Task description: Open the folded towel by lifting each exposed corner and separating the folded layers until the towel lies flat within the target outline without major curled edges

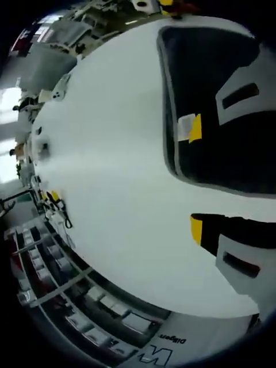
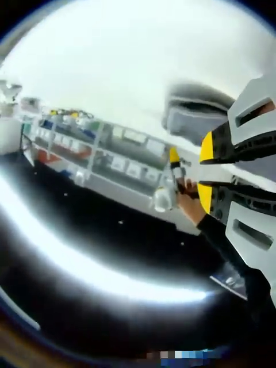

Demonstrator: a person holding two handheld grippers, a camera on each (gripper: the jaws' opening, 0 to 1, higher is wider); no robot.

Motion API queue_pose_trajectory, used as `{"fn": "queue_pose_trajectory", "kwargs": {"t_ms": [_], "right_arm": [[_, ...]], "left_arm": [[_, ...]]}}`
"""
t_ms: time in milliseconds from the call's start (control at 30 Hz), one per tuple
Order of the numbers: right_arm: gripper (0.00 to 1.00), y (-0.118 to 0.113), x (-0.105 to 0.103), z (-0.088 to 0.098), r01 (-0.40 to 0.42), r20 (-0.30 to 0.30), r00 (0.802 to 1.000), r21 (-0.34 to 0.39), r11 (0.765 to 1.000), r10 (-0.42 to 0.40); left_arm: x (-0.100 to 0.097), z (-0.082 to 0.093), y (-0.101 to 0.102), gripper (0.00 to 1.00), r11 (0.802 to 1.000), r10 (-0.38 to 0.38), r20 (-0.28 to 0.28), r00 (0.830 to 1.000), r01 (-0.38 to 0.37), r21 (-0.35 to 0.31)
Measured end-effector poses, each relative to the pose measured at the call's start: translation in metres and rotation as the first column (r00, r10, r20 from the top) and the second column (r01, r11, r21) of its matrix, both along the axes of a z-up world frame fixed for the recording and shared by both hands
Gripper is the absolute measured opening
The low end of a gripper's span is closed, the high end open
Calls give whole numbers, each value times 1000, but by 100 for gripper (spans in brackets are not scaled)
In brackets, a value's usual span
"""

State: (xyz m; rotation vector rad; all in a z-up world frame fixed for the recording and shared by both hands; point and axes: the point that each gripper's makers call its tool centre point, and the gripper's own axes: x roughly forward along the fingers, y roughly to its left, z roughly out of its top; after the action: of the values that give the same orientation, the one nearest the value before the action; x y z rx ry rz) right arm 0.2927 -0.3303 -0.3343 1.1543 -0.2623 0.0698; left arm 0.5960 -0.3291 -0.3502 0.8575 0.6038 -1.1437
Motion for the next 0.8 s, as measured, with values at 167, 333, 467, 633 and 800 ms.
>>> {"fn": "queue_pose_trajectory", "kwargs": {"t_ms": [167,333,467,633,800], "right_arm": [[32,-12,-3,9,134,-46,988,-174,976,-144],[89,-17,-9,38,243,37,965,-503,829,-260],[100,-24,-10,49,234,50,951,-760,607,-305],[99,-37,-6,52,205,22,952,-785,584,-304],[74,-38,-2,48,132,-48,959,-798,588,-280]], "left_arm": [[2,1,2,98,1000,-15,47,999,15,-5],[7,15,12,100,998,35,101,994,-30,-47],[-2,26,15,100,995,42,71,997,-35,-97],[-6,48,30,100,980,66,85,994,-48,-192],[-13,79,58,100,960,109,171,979,-59,-272]]}}
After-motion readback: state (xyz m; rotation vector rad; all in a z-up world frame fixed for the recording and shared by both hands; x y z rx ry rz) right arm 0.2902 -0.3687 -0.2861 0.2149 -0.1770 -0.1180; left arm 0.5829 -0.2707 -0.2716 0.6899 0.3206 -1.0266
